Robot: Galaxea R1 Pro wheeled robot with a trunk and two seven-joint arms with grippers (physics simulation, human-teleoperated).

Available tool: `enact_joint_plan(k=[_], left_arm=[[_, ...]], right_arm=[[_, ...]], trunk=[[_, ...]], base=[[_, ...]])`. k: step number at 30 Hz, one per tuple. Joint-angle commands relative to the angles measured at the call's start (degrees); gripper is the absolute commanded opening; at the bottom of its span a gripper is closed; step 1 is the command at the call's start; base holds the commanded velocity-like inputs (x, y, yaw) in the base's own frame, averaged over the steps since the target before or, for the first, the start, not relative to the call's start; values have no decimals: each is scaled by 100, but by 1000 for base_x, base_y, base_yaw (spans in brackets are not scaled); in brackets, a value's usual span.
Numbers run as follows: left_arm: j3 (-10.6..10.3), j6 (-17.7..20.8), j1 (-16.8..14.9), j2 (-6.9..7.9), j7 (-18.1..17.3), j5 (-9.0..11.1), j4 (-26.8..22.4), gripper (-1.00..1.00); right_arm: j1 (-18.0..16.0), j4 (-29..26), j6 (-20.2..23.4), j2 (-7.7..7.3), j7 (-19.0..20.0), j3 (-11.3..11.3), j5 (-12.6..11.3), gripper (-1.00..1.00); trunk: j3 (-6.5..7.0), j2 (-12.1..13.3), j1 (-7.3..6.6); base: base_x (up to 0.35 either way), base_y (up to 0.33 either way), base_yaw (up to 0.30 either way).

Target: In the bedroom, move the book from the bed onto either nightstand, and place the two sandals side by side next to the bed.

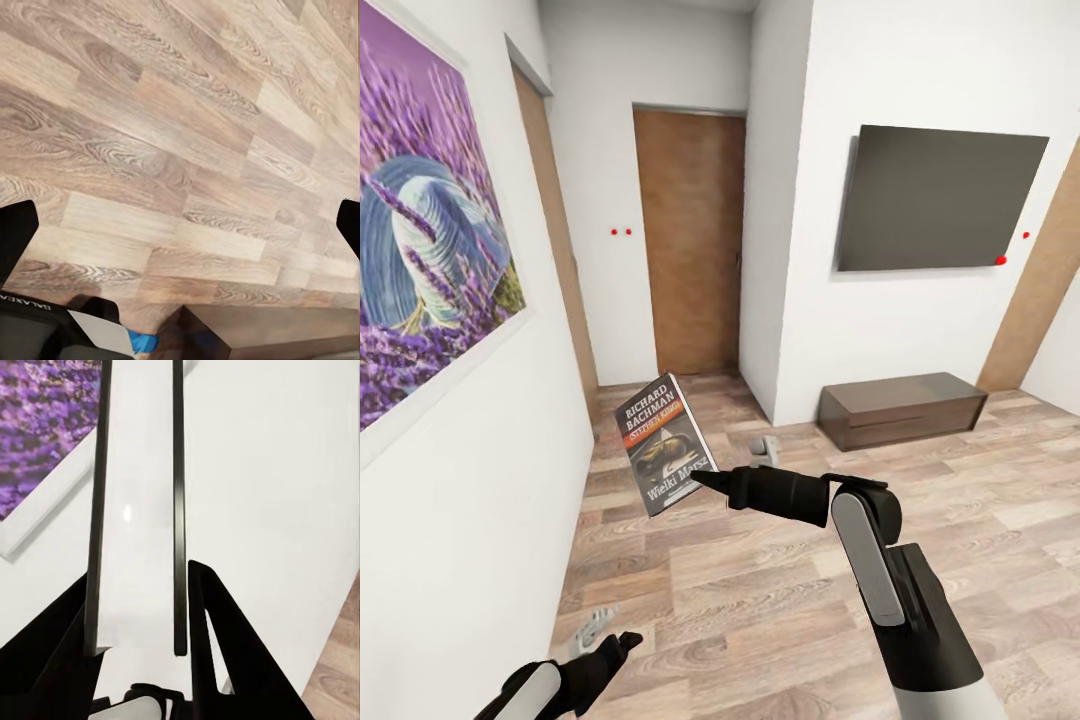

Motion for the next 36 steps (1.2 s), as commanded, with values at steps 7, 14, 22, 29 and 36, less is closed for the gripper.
enact_joint_plan(k=[7, 14, 22, 29, 36], left_arm=[[-29, 0, -3, 13, 27, 48, -11, 100], [-29, -12, -3, 15, 21, 48, -11, 100], [-29, -18, -3, 17, 19, 49, -11, 100], [-29, -18, -3, 17, 19, 54, -11, 100], [-31, -24, -3, 17, 19, 49, -26, 100]], right_arm=[[-11, -1, 28, -14, 52, -60, 2, -100], [-17, -1, 28, -78, 45, -288, -1, -100], [-9, 4, 28, -90, 36, -358, -1, -100], [-11, 3, 28, -98, 31, -378, 4, -100], [-12, 2, 28, -100, 27, -536, 6, -100]], trunk=[[-13, -13, 7], [-13, -13, 7], [-13, -13, 7], [-13, -13, 7], [-13, -13, 7]], base=[[326, 0, -265], [325, 21, -265], [310, 164, -266], [274, 214, -266], [269, 197, -266]])
